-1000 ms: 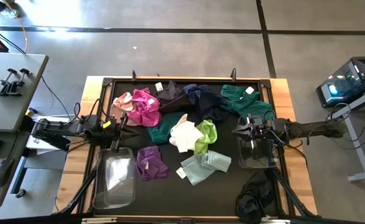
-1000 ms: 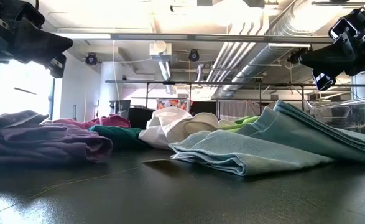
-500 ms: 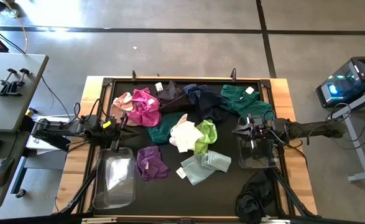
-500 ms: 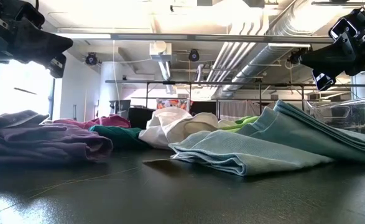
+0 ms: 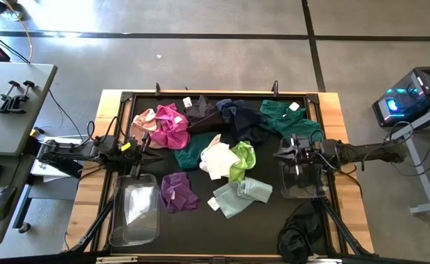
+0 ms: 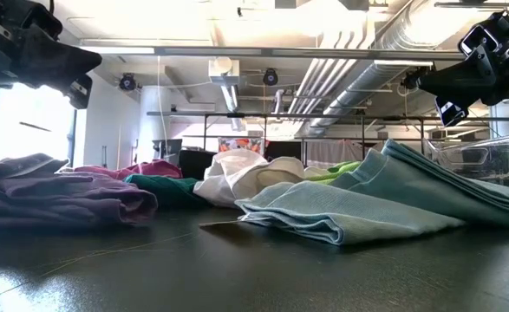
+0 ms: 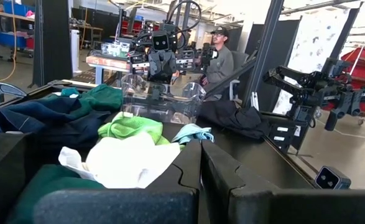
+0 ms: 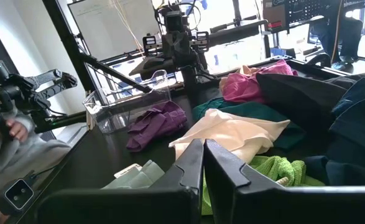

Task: Sort towels by color in basket
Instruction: Put the right dark green towel into the left transparent bin

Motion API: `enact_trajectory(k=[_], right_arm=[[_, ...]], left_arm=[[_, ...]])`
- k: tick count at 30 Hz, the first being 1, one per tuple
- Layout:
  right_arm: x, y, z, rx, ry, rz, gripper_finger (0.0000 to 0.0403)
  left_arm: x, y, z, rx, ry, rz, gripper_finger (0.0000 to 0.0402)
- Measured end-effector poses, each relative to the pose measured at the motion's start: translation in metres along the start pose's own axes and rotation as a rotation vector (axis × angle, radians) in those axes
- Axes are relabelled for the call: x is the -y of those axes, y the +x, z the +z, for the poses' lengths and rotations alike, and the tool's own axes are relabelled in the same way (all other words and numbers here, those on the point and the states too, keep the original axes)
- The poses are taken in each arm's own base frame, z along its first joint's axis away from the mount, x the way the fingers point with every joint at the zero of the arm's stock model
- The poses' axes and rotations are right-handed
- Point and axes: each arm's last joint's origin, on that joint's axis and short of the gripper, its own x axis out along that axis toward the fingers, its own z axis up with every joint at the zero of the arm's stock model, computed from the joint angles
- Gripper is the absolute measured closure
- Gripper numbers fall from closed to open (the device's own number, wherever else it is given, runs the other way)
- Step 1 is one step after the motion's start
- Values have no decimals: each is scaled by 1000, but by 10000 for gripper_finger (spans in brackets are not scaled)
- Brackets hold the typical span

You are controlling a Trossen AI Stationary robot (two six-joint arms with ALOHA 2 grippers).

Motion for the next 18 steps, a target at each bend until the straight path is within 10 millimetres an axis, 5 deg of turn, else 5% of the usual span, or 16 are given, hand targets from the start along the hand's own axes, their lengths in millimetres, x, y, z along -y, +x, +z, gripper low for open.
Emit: enact_trajectory(k=[9,18], right_arm=[[0,0,0,0,0,0,396],[0,0,0,0,0,1,396]], left_arm=[[0,0,2,24,-32,8,402],[2,-1,23,236,101,40,401]])
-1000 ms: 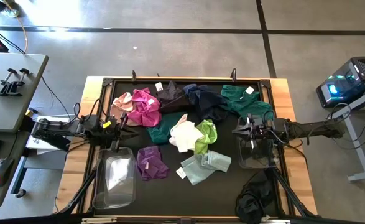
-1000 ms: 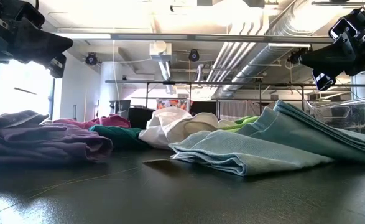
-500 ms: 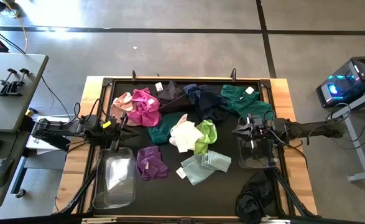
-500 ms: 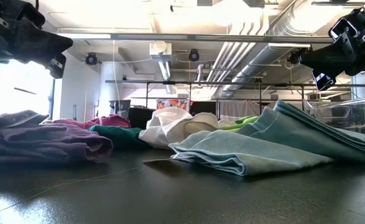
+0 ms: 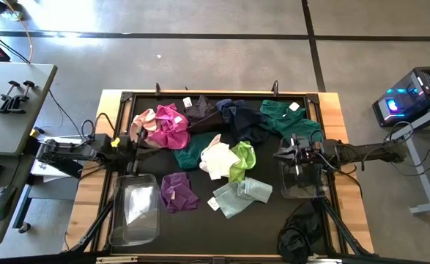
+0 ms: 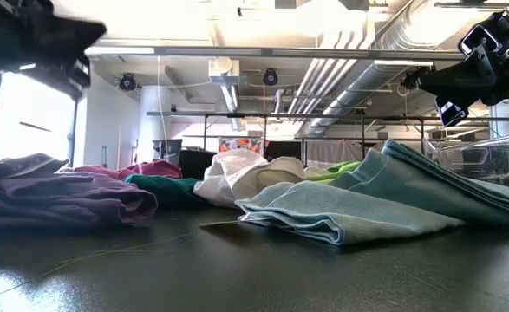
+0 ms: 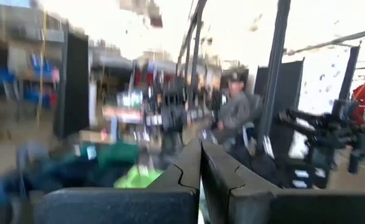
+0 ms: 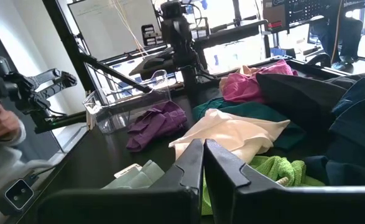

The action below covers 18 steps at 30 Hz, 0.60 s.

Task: Sort towels by color in basket
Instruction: Put the right dark green towel into the left transparent bin

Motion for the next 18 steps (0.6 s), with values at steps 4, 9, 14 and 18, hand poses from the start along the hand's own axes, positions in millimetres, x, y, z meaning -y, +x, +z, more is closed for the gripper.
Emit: enact_trajectory(k=[4,9,14,18], right_arm=[[0,0,0,0,0,0,396],[0,0,0,0,0,0,396],[0,0,0,0,0,0,396],[0,0,0,0,0,0,396]], left_arm=[[1,5,13,135,86,-2,401],[-2,17,9,106,161,89,401],[-2,26,-3,19,105,99,401],[0,29,-5,-18,58,79,401]])
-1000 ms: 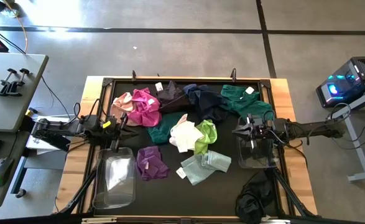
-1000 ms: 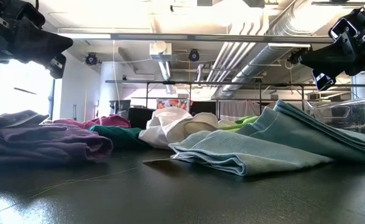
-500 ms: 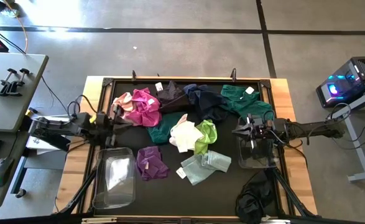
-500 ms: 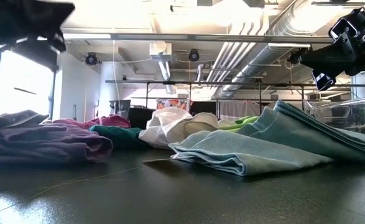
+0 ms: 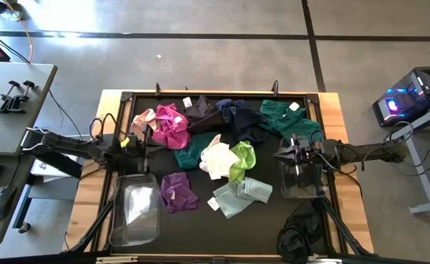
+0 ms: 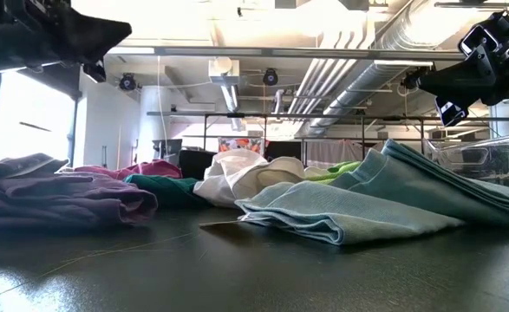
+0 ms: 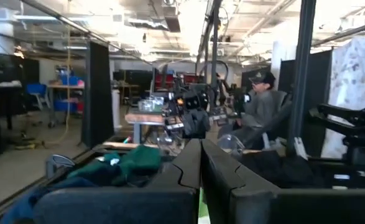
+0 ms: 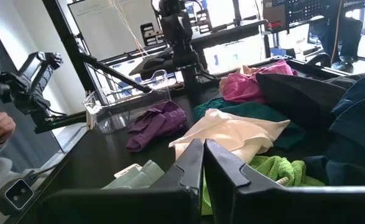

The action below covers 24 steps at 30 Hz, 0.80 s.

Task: Sort towels by color in basket
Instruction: Put the right dark green towel into the left transparent bin

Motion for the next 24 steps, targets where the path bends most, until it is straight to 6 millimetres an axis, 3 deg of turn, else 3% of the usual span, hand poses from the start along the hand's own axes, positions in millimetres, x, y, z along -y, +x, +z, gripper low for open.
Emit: enact_trajectory(k=[12,16,20,24], right_arm=[[0,0,0,0,0,1,396],[0,0,1,12,33,-18,396],[2,0,8,112,293,-85,396],[-3,-3,28,306,246,1,396]], left_arm=[[-1,0,9,75,395,102,401],[0,0,5,42,320,81,401],[2,0,-3,-42,232,55,401],[3,0,-8,-85,173,46,401]])
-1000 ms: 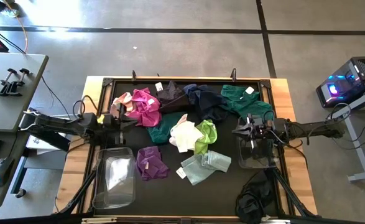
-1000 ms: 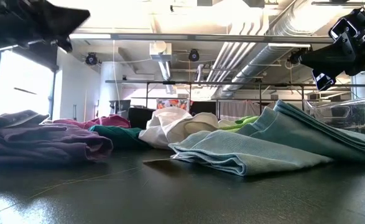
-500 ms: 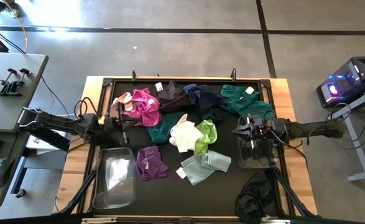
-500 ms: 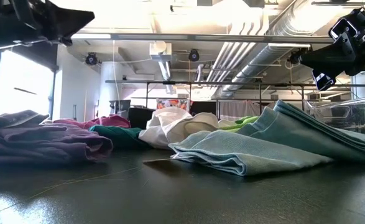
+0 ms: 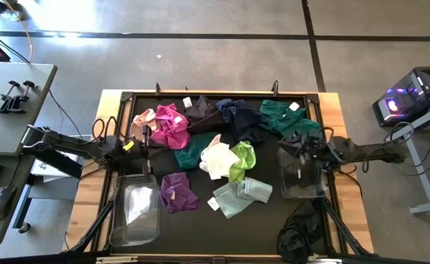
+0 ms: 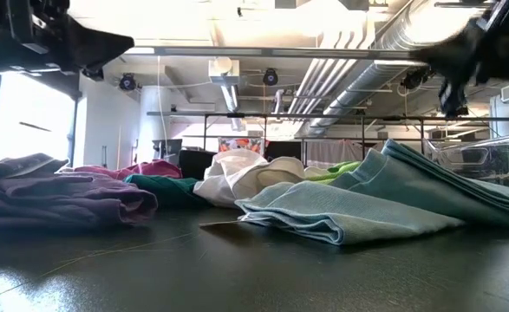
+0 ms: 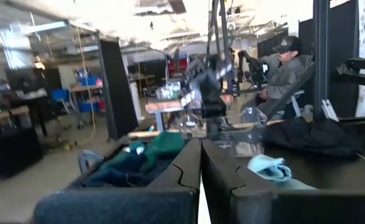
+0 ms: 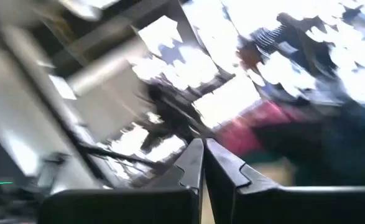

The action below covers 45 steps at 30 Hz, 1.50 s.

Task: Sort towels by color in basket
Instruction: Put the right dark green towel into the left transparent bin

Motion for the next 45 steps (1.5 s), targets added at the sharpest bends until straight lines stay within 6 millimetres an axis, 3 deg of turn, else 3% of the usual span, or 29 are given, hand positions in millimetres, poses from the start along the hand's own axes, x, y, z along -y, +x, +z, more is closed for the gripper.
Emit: enact_trajectory(k=[5,10,14,20,27,33,38,45], right_arm=[[-22,3,19,175,-196,308,396],[-48,24,41,155,-460,324,396],[-74,49,71,-10,-591,298,394],[-101,91,105,-424,-552,-37,355],[-106,131,114,-803,-556,-493,270],[-64,163,111,-1023,-492,-795,209],[2,175,107,-1223,-362,-914,179],[99,163,98,-1399,-200,-1157,176]], left_arm=[[0,0,0,-4,-58,-1,401],[0,0,0,-4,-115,-1,401],[0,0,0,-4,-117,-1,402],[0,0,0,-4,-133,-1,401],[0,0,0,-4,-133,-1,401],[0,0,0,-4,-133,-1,402],[0,0,-1,-5,-132,0,401],[0,0,-1,-5,-133,9,402]])
